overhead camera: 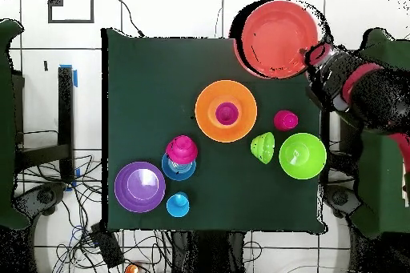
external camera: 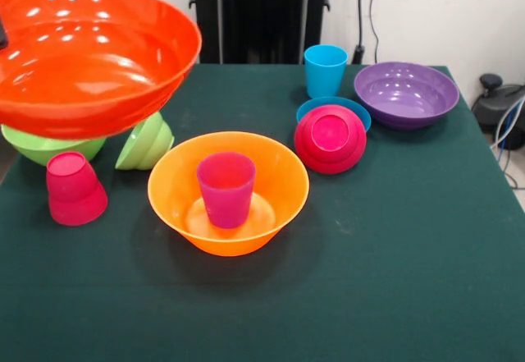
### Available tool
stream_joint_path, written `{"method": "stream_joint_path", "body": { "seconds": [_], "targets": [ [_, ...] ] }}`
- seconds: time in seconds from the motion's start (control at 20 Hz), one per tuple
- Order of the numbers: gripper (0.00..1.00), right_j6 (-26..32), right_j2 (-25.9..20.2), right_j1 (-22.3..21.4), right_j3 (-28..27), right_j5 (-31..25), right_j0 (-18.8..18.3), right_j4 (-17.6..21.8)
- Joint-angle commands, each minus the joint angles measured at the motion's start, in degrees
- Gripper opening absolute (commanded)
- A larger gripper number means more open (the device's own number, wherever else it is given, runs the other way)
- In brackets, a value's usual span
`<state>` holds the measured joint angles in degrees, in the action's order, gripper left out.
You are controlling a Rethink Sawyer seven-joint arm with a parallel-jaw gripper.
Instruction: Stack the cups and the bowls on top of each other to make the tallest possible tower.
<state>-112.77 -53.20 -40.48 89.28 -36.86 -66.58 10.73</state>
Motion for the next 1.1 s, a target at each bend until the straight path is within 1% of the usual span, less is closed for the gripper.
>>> {"method": "stream_joint_path", "body": {
  "seconds": [0.05,0.15,0.35,0.5,0.55,0.6,0.8,0.95,1.1],
  "targets": [
    [0.00,17.51,-13.83,6.03,10.22,3.14,-5.52,3.23],
    [0.00,19.18,-15.61,8.46,10.98,3.98,-6.47,5.46],
    [0.00,18.95,-16.97,12.40,11.37,5.53,-6.82,9.45],
    [0.00,18.31,-17.20,14.11,11.77,6.13,-6.66,12.45],
    [0.00,17.98,-17.19,15.39,12.09,7.73,-6.66,13.75],
    [0.00,18.12,-17.30,16.24,12.08,7.98,-6.70,14.79],
    [0.00,17.48,-15.87,19.79,11.56,9.40,-6.01,19.50],
    [0.00,17.59,-13.27,21.72,9.62,8.45,-4.37,22.98],
    [0.00,16.31,-11.68,22.57,7.92,7.73,-2.88,25.37]
  ]
}}
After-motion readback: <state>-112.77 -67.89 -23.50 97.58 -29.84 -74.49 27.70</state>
